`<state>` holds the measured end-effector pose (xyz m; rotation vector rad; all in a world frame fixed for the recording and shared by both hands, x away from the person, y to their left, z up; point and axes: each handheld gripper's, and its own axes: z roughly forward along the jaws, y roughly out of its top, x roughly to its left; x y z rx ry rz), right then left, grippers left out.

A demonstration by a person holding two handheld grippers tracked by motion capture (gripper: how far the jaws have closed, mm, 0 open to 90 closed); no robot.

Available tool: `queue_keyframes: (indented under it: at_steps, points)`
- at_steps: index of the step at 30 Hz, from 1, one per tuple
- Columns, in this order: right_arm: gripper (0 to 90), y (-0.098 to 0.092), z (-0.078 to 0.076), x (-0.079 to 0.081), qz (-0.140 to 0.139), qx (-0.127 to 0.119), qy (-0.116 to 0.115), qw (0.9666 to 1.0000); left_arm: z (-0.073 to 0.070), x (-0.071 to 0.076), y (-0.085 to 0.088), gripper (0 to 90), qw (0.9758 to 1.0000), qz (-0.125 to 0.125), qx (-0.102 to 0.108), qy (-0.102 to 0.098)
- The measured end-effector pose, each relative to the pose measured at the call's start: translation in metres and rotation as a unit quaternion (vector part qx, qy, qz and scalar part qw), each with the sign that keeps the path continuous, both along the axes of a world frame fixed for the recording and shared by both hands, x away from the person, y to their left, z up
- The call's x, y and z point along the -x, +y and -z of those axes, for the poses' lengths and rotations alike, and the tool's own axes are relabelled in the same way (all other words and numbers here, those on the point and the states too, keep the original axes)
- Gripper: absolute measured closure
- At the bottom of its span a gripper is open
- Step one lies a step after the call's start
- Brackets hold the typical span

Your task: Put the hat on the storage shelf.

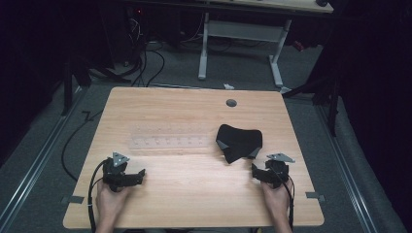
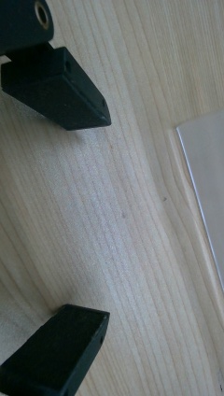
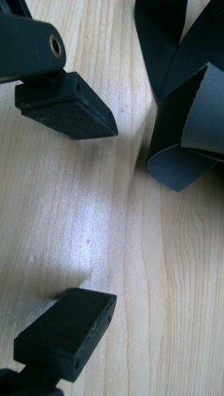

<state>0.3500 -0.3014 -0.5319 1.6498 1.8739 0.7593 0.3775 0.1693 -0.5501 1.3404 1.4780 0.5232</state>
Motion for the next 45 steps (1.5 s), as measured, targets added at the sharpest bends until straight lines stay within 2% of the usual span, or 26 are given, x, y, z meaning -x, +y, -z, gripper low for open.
queue_keyframes:
  at_steps: [14, 23, 32, 35, 40, 45]
  points:
    - [17.1, 0.001, 0.000, 0.001, 0.003, -0.002, 0.000, 1.0000, 0.000, 0.000, 0.000, 8.4, 1.0000, 0.002, -0.001, -0.001]
    - [17.7, -0.001, -0.001, 0.001, -0.010, -0.001, 0.002, 0.9999, 0.000, 0.001, 0.000, 9.4, 1.0000, 0.004, 0.000, -0.002]
    - [30.3, 0.000, -0.003, 0.004, -0.019, 0.006, -0.009, 0.9998, 0.000, 0.001, 0.000, 10.4, 1.0000, 0.003, 0.001, -0.003]
    - [32.9, 0.001, -0.005, 0.007, -0.023, 0.005, -0.020, 0.9995, -0.001, 0.001, 0.000, 10.7, 1.0000, 0.003, 0.002, -0.003]
    - [35.7, 0.001, -0.007, 0.014, -0.025, 0.003, -0.023, 0.9994, -0.001, 0.001, 0.000, 11.4, 1.0000, 0.004, 0.001, -0.004]
    - [36.7, -0.002, -0.011, 0.023, -0.033, -0.015, -0.030, 0.9989, -0.001, 0.001, 0.000, 12.2, 1.0000, 0.003, 0.002, -0.005]
